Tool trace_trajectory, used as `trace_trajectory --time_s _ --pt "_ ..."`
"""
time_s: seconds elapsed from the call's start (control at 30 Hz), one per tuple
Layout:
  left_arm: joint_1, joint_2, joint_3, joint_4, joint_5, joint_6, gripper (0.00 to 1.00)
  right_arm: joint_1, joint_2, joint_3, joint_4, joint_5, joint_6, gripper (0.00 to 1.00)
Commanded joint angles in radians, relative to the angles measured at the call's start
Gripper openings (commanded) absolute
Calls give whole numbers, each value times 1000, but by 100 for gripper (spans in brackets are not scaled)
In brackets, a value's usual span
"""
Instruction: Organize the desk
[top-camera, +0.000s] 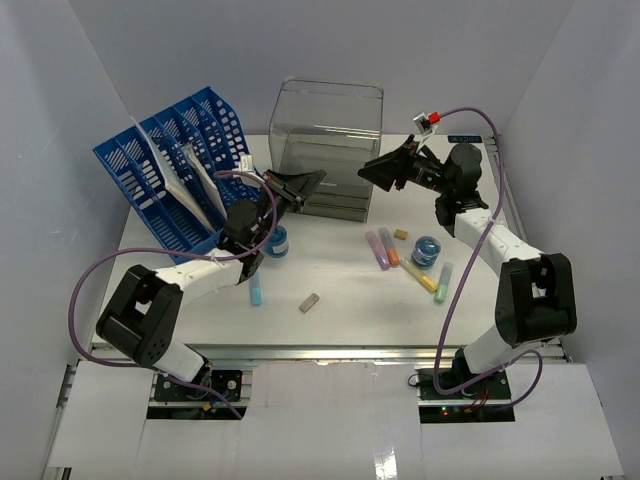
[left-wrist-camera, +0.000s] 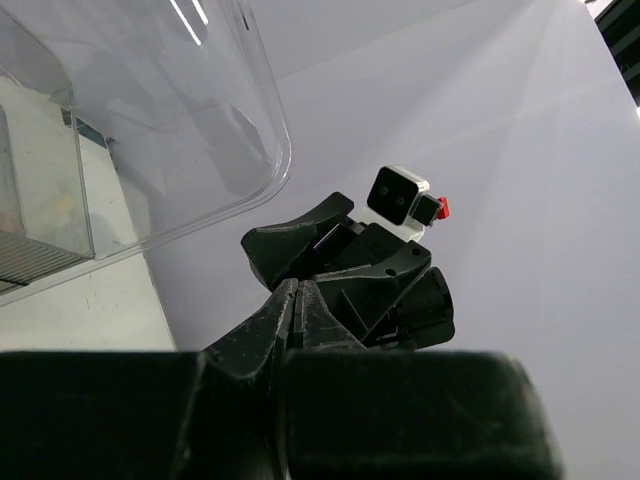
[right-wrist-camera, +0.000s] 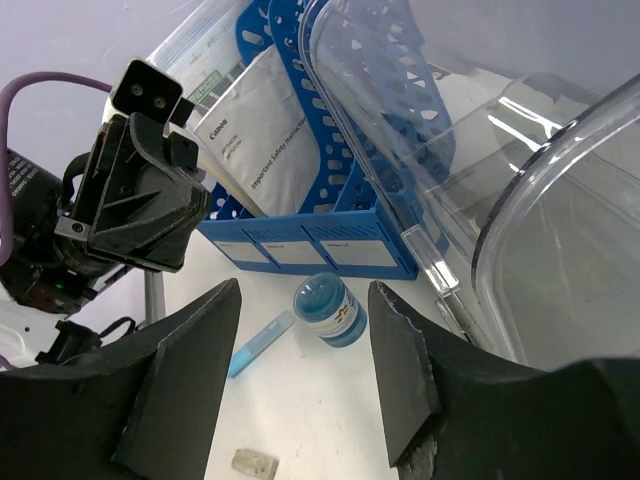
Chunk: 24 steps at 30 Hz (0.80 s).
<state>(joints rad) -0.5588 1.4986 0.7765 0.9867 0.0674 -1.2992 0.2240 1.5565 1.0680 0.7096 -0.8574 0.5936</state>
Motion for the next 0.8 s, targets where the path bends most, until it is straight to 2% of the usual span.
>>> trace_trajectory --time_s 0.0,0.07,0.13,0.23,0.5,0.77 --pt "8 -64 -16 -92 0 67 37 2 -9 36 55 -32 -7 60" --pt "9 -67 -43 -150 -26 75 49 3 -40 50 -56 -32 -108 62" --pt "22 -46 -81 -143 -37 61 52 2 -66 58 -201 -32 -248 64" --pt "52 30 -89 -101 -17 25 53 2 -117 25 -296 -48 -369 67" --pt "84 275 63 -65 15 1 53 -2 -297 -171 -308 -161 -541 73" --pt "85 374 154 -75 -17 -18 49 -13 -335 -222 -307 -169 -560 74"
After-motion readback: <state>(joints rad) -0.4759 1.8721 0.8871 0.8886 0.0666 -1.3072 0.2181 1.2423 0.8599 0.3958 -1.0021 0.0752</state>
